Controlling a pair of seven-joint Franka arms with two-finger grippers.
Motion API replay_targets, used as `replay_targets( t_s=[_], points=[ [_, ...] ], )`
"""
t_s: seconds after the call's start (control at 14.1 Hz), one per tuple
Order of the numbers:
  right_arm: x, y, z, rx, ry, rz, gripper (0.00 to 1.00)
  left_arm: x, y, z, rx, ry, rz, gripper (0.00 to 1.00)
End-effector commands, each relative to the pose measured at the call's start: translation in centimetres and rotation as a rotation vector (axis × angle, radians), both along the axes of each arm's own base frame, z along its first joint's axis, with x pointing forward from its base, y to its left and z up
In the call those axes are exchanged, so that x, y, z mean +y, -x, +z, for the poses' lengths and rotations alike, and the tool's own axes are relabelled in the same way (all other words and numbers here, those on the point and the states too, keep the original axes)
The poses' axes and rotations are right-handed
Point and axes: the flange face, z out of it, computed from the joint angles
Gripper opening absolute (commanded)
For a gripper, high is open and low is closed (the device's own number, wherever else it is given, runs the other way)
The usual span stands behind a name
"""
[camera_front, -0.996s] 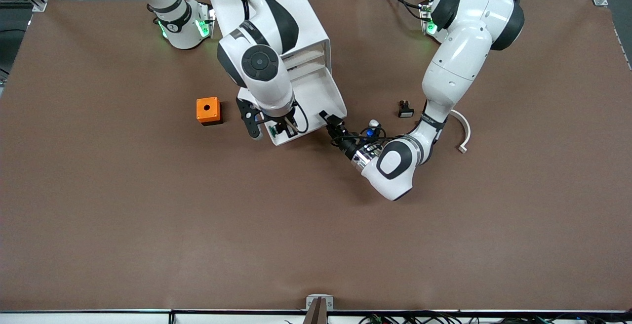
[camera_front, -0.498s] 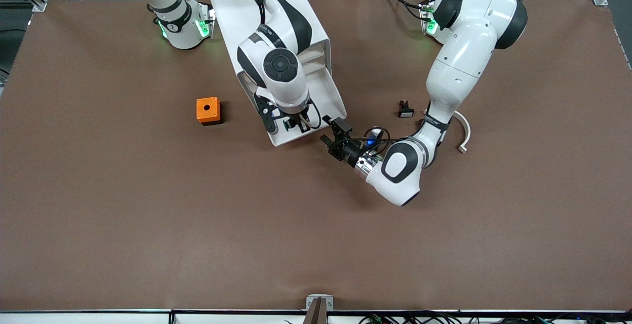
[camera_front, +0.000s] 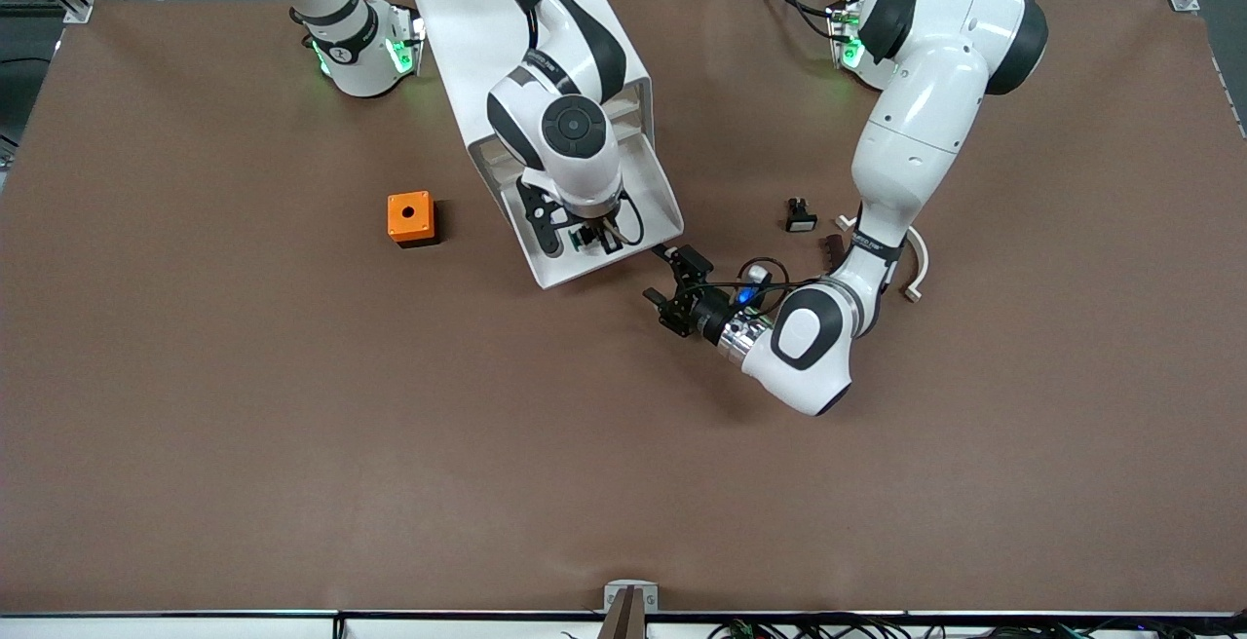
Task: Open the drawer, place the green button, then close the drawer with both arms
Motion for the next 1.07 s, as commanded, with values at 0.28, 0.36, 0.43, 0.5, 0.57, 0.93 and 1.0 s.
replay_targets(
  t_s=[0.28,0.36,0.43,0.5,0.57,0.93,1.0],
  points=[
    [1.0,1.0,-0.8,-0.001,-0.008,-0.03,0.0,1.0,-3.2,6.4,-0.569,0.203,-0.275,1.0],
    [1.1,1.1,-0.7,0.009,-0.015,-0.038,0.05,1.1,-3.5,7.4,-0.651,0.192,-0.326,1.0],
    [1.2,1.1,-0.7,0.013,-0.023,-0.045,0.26,0.6,-3.5,8.0,-0.717,0.187,-0.379,1.0],
    [1.5,1.3,-0.6,0.012,-0.025,-0.041,0.73,0.2,-3.8,9.1,-0.79,0.181,-0.416,0.99],
    [2.0,1.8,-0.5,0.009,-0.026,-0.031,1.0,-0.2,-4.0,10.1,-0.856,0.167,-0.446,0.99],
    [-0.4,-1.6,2.0,0.033,-0.023,0.06,1.0,-1.4,-5.5,12.4,-1.153,0.053,-0.594,0.97],
    [-1.4,-2.7,3.1,0.05,-0.021,0.117,1.0,-1.9,-5.8,13.2,-1.218,0.018,-0.62,0.97]
  ],
)
